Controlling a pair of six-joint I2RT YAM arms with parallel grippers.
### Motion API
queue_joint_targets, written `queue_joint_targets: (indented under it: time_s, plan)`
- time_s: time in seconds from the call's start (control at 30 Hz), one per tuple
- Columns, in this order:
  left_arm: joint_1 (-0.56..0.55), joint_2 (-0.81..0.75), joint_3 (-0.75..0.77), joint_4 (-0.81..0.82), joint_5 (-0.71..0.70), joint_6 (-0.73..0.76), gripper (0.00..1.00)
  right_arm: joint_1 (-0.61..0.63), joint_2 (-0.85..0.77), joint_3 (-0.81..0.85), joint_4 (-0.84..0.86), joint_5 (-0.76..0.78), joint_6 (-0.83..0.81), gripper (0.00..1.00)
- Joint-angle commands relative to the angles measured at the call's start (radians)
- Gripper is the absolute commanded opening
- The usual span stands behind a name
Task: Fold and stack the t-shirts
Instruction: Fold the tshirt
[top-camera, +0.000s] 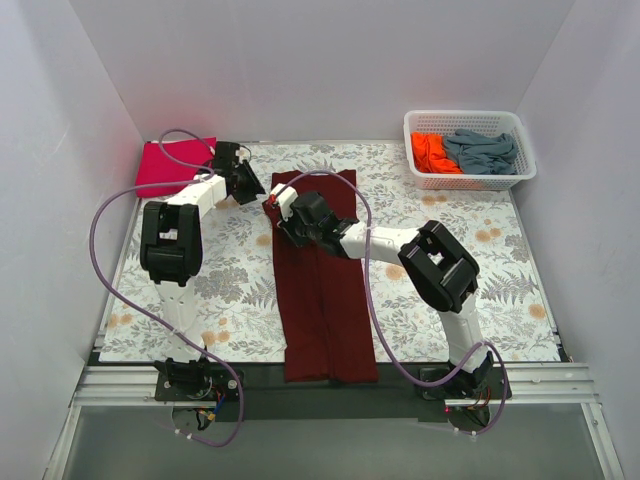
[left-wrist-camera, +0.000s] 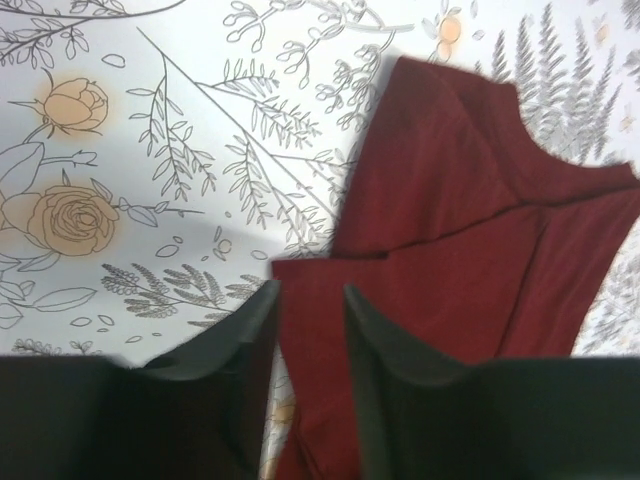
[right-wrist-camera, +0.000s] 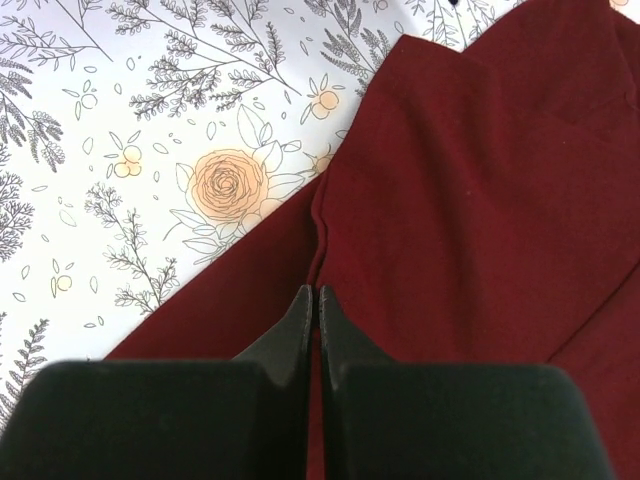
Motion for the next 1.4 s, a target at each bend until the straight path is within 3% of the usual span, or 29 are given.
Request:
queue_joint_targets:
  time_s: [0.0, 0.07, 0.3, 0.93, 1.1, 1.37]
  plan:
    - [0.004, 0.011, -0.013, -0.049, 0.01, -0.052, 0.38, 0.002, -0.039, -0.014, 0.031, -0.026, 0.027, 0.01]
    - [0.004, 0.017, -0.024, -0.061, 0.022, -0.078, 0.44, 0.0, -0.039, -0.015, 0.034, -0.026, 0.033, 0.01]
    - [0.004, 0.01, -0.082, -0.081, 0.07, -0.156, 0.47, -0.02, -0.047, -0.029, 0.046, -0.057, 0.079, 0.01]
    - [0.003, 0.027, -0.104, -0.044, 0.133, -0.189, 0.65, -0.139, -0.071, -0.13, 0.152, -0.141, 0.288, 0.01]
    - [-0.002, 0.025, -0.092, -0.037, 0.14, -0.187, 0.62, -0.158, -0.067, -0.142, 0.169, -0.16, 0.311, 0.01]
    - [-0.01, 0.039, -0.038, -0.035, 0.142, -0.184, 0.45, -0.165, -0.061, -0.145, 0.175, -0.174, 0.319, 0.01]
